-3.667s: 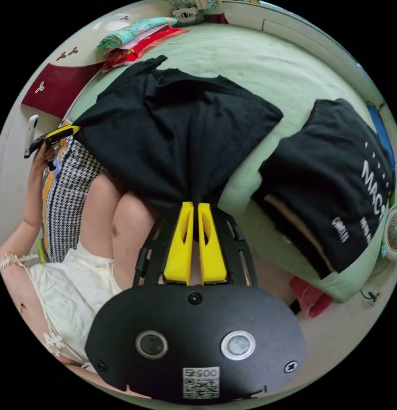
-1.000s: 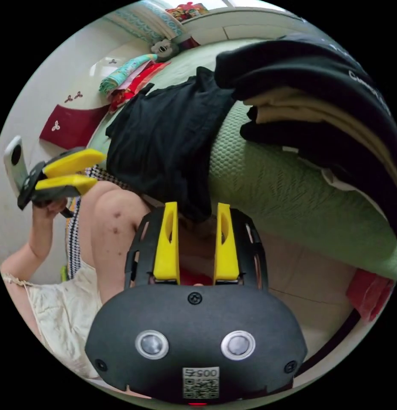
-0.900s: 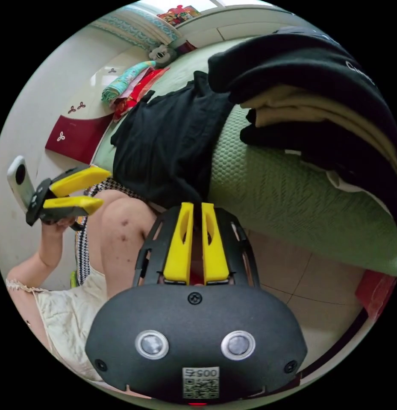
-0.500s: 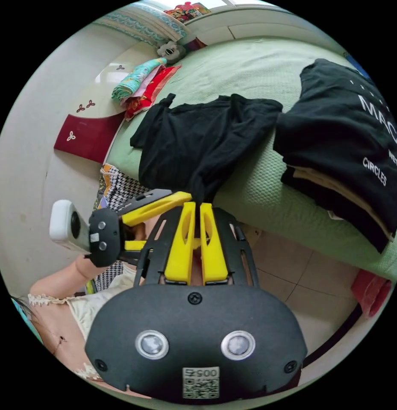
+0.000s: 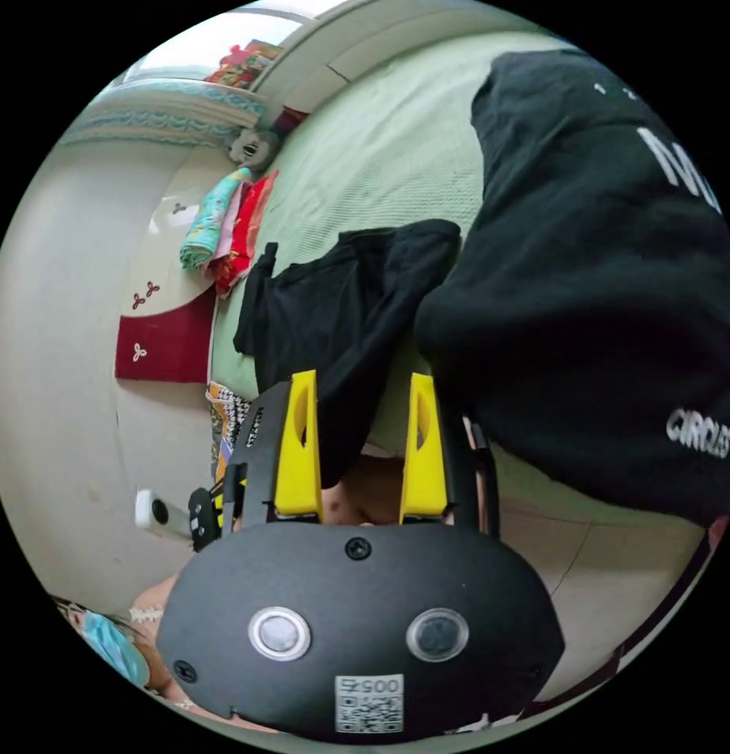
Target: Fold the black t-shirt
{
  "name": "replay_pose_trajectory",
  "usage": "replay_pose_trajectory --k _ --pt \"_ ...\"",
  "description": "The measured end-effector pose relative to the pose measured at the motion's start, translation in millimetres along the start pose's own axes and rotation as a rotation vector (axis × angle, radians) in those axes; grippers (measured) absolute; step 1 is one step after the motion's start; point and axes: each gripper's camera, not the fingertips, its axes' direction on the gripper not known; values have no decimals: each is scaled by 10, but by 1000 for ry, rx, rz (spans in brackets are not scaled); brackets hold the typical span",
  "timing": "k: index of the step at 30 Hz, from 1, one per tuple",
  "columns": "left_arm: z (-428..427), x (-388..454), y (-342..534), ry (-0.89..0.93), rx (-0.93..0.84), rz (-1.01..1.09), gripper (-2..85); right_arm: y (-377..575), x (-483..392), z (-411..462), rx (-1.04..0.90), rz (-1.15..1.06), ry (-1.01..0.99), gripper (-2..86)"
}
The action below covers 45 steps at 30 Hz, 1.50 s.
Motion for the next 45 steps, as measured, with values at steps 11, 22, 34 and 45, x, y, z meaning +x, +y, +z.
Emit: replay_pose_trajectory --k 11,22,34,45 --pt "-284 -168 268 56 61 -17 32 -580 -468 485 -21 54 30 75" --pt "-808 -176 148 105 235 46 36 -737 -1749 -101 75 -118 227 -5" --pt "-985 -566 227 200 281 -64 37 -646 -2672 -389 132 -33 637 -10" --pt "-1498 -1868 1043 38 234 -388 33 -835 -4688 1019 -13 -334 826 5"
